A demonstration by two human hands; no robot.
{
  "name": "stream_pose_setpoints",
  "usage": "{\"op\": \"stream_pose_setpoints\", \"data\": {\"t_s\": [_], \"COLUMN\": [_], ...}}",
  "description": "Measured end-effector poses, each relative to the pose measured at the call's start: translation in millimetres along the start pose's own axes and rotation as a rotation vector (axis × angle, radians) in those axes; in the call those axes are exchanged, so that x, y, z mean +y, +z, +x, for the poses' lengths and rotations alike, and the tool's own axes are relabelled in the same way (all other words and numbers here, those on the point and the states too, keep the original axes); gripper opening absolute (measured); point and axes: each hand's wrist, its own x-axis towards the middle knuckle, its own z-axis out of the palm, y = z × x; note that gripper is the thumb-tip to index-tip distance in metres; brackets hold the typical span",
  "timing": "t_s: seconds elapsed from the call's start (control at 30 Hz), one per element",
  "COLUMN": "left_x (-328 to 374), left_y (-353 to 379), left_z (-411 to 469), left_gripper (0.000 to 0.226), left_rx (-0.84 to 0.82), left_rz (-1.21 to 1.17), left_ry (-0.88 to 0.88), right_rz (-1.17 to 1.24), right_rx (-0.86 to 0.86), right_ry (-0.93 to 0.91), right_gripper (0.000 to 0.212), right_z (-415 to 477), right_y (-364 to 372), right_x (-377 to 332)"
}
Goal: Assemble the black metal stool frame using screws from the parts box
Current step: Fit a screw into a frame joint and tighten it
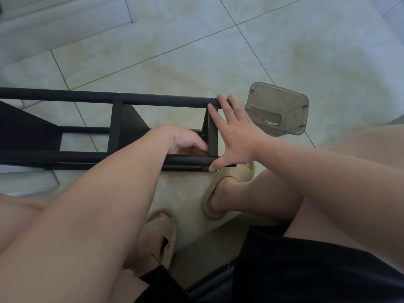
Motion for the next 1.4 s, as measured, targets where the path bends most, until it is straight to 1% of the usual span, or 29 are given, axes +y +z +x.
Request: {"op": "stream_pose_setpoints", "data": {"t_s": [0.1,0.3,0.57,0.77,1.0,1.1,1.13,1.2,1.3,1.4], "left_x": [-1.1,-0.9,-1.4,-2.6,-4.4,-5.4,-5.7,-6.2,-5.9,-4.5], "left_y": [0.5,0.3,4.8,6.1,7.0,8.5,7.9,6.1,3.6,3.0], "left_z": [1.9,-0.2,2.7,3.8,1.3,0.1,0.5,1.2,2.6,3.6], "left_gripper": [0.024,0.025,0.039,0.041,0.039,0.054,0.056,0.046,0.036,0.027], "left_rx": [-0.013,-0.071,0.036,0.025,0.037,0.065,0.080,0.095,0.119,0.078], "left_rz": [-0.001,-0.040,0.033,0.023,0.084,0.127,0.161,0.193,0.151,0.076], "left_ry": [0.013,0.017,0.118,0.187,0.227,0.248,0.251,0.251,0.216,0.141], "right_rz": [0.011,0.020,0.030,0.029,0.011,0.007,0.009,0.011,0.015,0.020], "right_rx": [-0.003,0.005,0.004,0.003,0.004,0.000,-0.003,-0.008,-0.011,-0.015], "right_ry": [-0.001,-0.003,-0.012,-0.026,-0.029,-0.028,-0.028,-0.028,-0.023,-0.018], "right_gripper": [0.155,0.155,0.155,0.154,0.154,0.154,0.154,0.154,0.154,0.154], "right_z": [-0.2,0.1,0.8,1.9,3.0,2.6,2.7,2.9,3.4,3.4], "right_y": [0.6,1.9,3.8,5.6,7.9,7.4,7.1,6.4,5.6,4.9], "right_x": [0.1,0.3,2.4,4.9,5.5,5.6,5.7,5.6,5.5,5.0]}}
